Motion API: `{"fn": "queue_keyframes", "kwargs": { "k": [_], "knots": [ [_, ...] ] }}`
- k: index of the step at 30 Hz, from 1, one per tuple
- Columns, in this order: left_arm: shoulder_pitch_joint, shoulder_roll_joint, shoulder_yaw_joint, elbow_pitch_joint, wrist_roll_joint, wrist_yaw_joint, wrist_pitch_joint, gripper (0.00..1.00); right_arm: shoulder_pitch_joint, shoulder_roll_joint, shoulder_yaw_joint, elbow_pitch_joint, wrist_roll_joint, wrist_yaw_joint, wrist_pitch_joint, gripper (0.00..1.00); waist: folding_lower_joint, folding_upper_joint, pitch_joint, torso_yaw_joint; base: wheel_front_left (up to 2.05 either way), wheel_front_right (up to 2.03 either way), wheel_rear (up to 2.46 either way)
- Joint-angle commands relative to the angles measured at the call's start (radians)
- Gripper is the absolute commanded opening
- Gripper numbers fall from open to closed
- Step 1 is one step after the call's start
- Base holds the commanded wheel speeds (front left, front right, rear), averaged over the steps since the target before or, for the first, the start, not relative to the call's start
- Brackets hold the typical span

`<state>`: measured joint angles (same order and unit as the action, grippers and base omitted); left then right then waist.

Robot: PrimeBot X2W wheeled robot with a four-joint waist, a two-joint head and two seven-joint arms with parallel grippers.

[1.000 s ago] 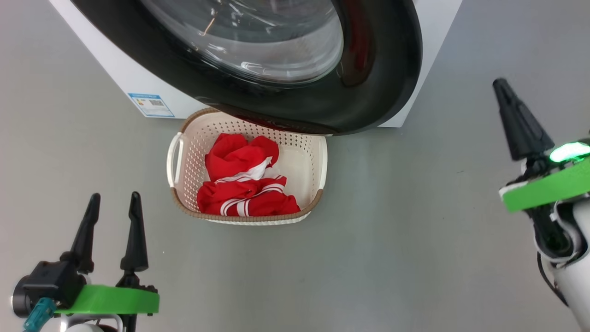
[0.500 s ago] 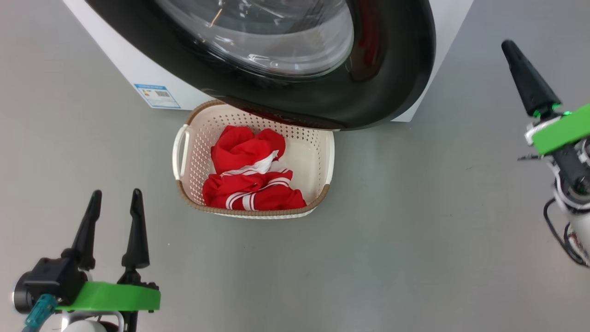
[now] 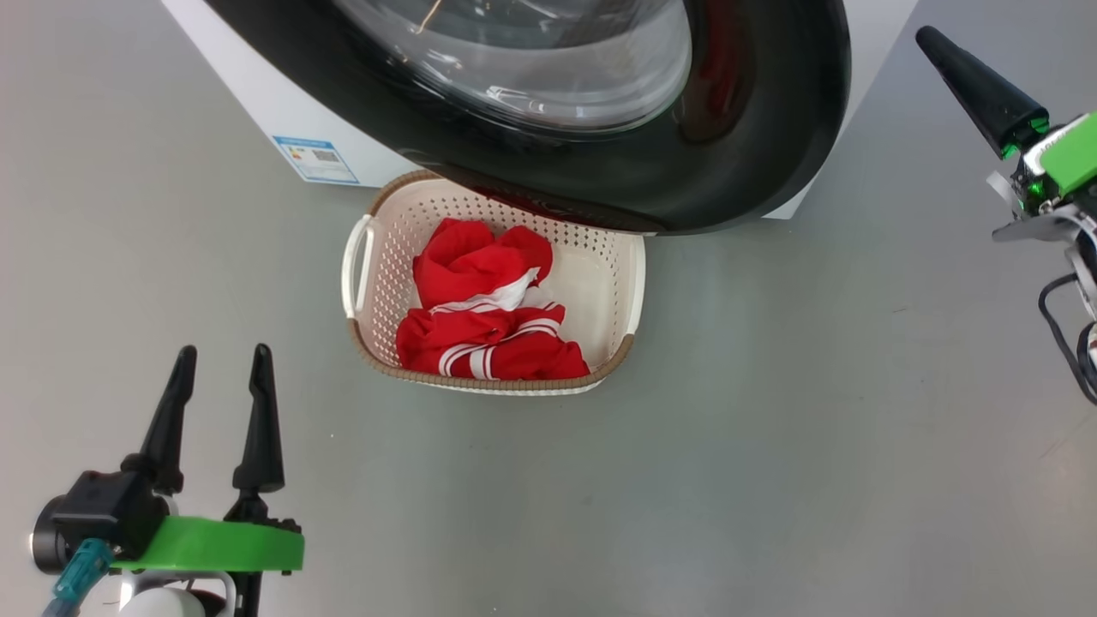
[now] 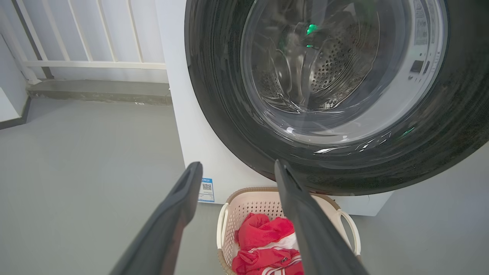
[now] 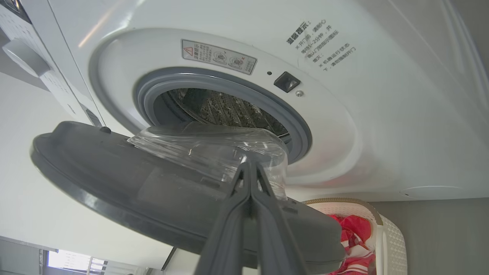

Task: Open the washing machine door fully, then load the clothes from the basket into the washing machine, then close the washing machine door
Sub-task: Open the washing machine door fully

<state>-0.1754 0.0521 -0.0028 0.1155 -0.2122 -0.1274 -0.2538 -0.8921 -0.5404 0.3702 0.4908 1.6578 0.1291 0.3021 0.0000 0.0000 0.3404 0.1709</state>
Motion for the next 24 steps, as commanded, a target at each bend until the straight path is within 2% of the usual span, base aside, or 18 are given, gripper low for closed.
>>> {"fn": "queue_keyframes", "kwargs": {
  "k": [1, 8, 24],
  "knots": [
    [-0.021, 0.019, 0.030, -0.018, 0.002, -0.003, -0.008, 1.00, -0.021, -0.003, 0.000, -0.009, 0.013, 0.002, 0.019, 0.00, 0.0000, 0.0000, 0.003, 0.004, 0.00, 0.00, 0.00],
    [-0.027, 0.017, 0.026, -0.015, 0.000, -0.003, -0.008, 1.00, -0.096, 0.012, 0.016, 0.071, 0.015, 0.002, 0.109, 0.00, 0.0000, 0.0000, 0.013, 0.019, 0.00, 0.00, 0.00],
    [-0.036, 0.011, 0.035, -0.015, -0.002, -0.003, -0.008, 1.00, -0.189, 0.059, 0.043, 0.157, 0.029, 0.002, 0.245, 0.00, 0.0000, 0.0000, 0.032, 0.038, 0.00, 0.00, 0.00]
  ]
}}
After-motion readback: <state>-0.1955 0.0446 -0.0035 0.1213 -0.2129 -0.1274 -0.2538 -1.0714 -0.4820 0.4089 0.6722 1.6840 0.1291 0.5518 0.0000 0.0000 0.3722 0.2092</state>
